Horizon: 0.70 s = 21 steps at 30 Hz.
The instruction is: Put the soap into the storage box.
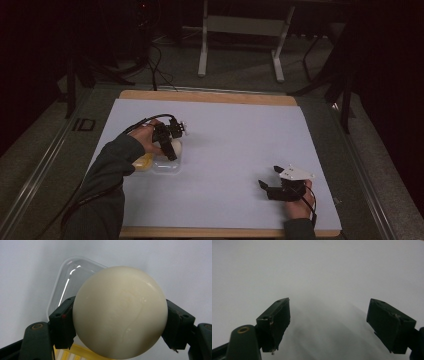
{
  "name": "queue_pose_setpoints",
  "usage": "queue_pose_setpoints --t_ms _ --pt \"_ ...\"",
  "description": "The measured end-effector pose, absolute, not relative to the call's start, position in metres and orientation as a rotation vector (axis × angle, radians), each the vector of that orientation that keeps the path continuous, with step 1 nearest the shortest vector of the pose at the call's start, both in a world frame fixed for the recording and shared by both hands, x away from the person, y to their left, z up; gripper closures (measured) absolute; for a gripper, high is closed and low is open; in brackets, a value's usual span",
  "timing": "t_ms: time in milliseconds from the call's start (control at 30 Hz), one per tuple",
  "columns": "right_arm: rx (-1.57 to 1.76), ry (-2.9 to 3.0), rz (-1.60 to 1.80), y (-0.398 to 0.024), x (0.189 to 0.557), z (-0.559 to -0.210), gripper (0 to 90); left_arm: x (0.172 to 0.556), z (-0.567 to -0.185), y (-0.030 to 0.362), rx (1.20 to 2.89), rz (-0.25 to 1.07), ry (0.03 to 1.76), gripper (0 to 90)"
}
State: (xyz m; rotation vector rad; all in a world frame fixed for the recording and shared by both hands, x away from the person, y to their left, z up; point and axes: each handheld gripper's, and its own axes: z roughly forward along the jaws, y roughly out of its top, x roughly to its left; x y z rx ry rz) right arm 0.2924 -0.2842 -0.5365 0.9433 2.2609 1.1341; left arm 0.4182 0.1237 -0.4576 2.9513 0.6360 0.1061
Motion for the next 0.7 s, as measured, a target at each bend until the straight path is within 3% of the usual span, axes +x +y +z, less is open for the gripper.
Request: queue_pose_setpoints --t_ms 700 --pt "0.943 2.261 1.134 -0.284 0.293 -0.537 18.8 0.419 -0.454 0.143 2.940 0.132 0.698 25.3"
